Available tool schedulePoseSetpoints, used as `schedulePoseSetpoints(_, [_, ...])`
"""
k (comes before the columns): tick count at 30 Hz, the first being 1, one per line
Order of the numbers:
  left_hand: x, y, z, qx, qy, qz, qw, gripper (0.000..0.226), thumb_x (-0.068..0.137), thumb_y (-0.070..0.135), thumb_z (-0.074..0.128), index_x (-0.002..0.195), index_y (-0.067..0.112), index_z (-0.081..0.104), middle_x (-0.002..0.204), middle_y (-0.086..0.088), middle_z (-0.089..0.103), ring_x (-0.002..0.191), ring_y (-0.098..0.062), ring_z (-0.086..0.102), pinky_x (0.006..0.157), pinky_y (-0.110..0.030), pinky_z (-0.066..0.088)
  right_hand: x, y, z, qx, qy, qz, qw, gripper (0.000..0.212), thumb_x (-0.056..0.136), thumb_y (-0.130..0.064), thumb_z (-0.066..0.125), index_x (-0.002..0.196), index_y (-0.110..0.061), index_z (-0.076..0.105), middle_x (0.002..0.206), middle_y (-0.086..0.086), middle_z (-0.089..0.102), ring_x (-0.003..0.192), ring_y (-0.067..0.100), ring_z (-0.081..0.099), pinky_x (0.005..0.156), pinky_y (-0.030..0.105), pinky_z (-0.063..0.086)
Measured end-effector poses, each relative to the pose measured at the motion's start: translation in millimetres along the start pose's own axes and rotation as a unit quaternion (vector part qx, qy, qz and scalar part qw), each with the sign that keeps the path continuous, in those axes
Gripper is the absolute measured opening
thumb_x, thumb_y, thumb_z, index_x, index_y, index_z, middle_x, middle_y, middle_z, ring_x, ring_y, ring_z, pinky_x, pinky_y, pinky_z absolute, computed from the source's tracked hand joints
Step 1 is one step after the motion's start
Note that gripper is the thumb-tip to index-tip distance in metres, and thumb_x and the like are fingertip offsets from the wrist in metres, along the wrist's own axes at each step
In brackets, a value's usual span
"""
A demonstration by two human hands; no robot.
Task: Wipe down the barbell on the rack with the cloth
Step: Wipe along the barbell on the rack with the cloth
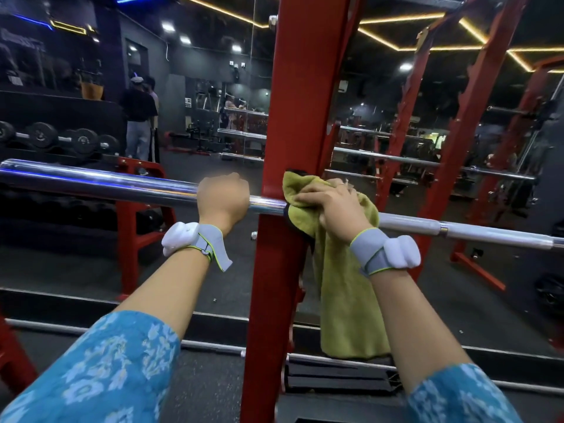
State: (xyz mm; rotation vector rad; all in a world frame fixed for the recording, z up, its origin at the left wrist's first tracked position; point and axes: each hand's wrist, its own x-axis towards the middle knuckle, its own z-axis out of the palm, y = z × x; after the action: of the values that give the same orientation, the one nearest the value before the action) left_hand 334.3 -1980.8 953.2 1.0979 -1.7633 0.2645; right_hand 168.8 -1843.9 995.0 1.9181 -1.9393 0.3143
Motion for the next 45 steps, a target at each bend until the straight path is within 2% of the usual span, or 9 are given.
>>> schedulePoseSetpoints(11, [1,1,-2,-0.001,-0.014,0.003,1.000,0.042,0.081,0.024,0.027,0.070,-0.002,0.059,0.071,-0.023,0.063,0.065,-0.039,0.053,0.066,-0.036,0.028,-14,11,15,0.060,0.122,0.231,0.963,0.041,0.091,-0.008,0.045,0.114,-0.034,0.067,0.126,-0.009,0.055,0.123,0.032,0.034,0.095,0.044,0.030])
schedulePoseSetpoints(15, [1,2,-1,0.002,-0.008,-0.003,1.000,0.042,0.081,0.023,0.027,0.069,-0.001,0.060,0.070,-0.024,0.063,0.061,-0.036,0.048,0.065,-0.034,0.022,-11,6,17,0.007,0.081,0.205,0.975,0.030,0.099,-0.026,0.039,0.124,-0.030,0.055,0.131,-0.005,0.049,0.123,0.036,0.036,0.099,0.050,0.030])
schedulePoseSetpoints(18, [1,2,-1,0.002,-0.008,-0.008,1.000,0.042,0.081,0.024,0.027,0.069,-0.001,0.059,0.070,-0.023,0.063,0.059,-0.033,0.044,0.065,-0.035,0.025,-9,5,17,0.013,0.073,0.178,0.981,0.033,0.097,-0.050,0.039,0.120,-0.038,0.059,0.125,-0.012,0.052,0.120,0.033,0.038,0.098,0.049,0.030])
schedulePoseSetpoints(20, [1,1,0,-0.001,-0.005,-0.007,1.000,0.044,0.081,0.024,0.024,0.067,0.000,0.058,0.069,-0.023,0.063,0.058,-0.032,0.041,0.065,-0.036,0.026,-9,8,15,0.048,0.076,0.169,0.982,0.031,0.093,-0.053,0.047,0.115,-0.040,0.063,0.122,-0.015,0.053,0.118,0.032,0.038,0.096,0.047,0.031])
schedulePoseSetpoints(27, [1,-2,2,-0.006,-0.002,0.002,1.000,0.046,0.080,0.027,0.022,0.066,0.000,0.057,0.067,-0.023,0.062,0.061,-0.039,0.051,0.066,-0.039,0.033,-22,31,7,0.097,0.072,0.134,0.984,0.027,0.086,-0.029,0.067,0.112,-0.034,0.067,0.125,-0.010,0.054,0.112,0.033,0.042,0.093,0.045,0.037])
schedulePoseSetpoints(30, [1,0,1,-0.014,0.001,-0.001,1.000,0.052,0.077,0.031,0.015,0.065,0.001,0.057,0.066,-0.023,0.061,0.060,-0.038,0.050,0.064,-0.037,0.031,-19,32,8,0.113,0.086,0.174,0.974,0.027,0.089,-0.023,0.065,0.113,-0.033,0.068,0.129,-0.008,0.054,0.114,0.034,0.042,0.097,0.045,0.035])
schedulePoseSetpoints(33, [1,1,-1,-0.015,-0.011,-0.011,1.000,0.042,0.080,0.025,0.024,0.065,0.001,0.055,0.068,-0.025,0.061,0.059,-0.034,0.043,0.065,-0.036,0.027,-12,20,14,0.094,0.121,0.190,0.970,0.031,0.092,-0.016,0.056,0.115,-0.033,0.067,0.128,-0.010,0.056,0.113,0.033,0.042,0.093,0.041,0.033])
schedulePoseSetpoints(39, [0,0,0,-0.022,-0.006,-0.015,1.000,0.040,0.081,0.022,0.028,0.066,-0.002,0.056,0.067,-0.026,0.061,0.057,-0.034,0.043,0.066,-0.038,0.031,-27,23,31,0.102,0.208,0.044,0.972,0.039,0.072,0.003,0.064,0.095,-0.026,0.076,0.102,-0.006,0.069,0.089,0.040,0.051,0.076,0.043,0.044])
schedulePoseSetpoints(45, [1,0,-1,-0.010,-0.012,-0.012,1.000,0.041,0.080,0.024,0.026,0.067,-0.001,0.056,0.068,-0.024,0.061,0.059,-0.034,0.043,0.065,-0.036,0.027,-22,34,17,0.092,0.151,0.221,0.959,0.037,0.087,-0.006,0.053,0.109,-0.030,0.071,0.120,-0.003,0.063,0.109,0.036,0.044,0.094,0.041,0.037])
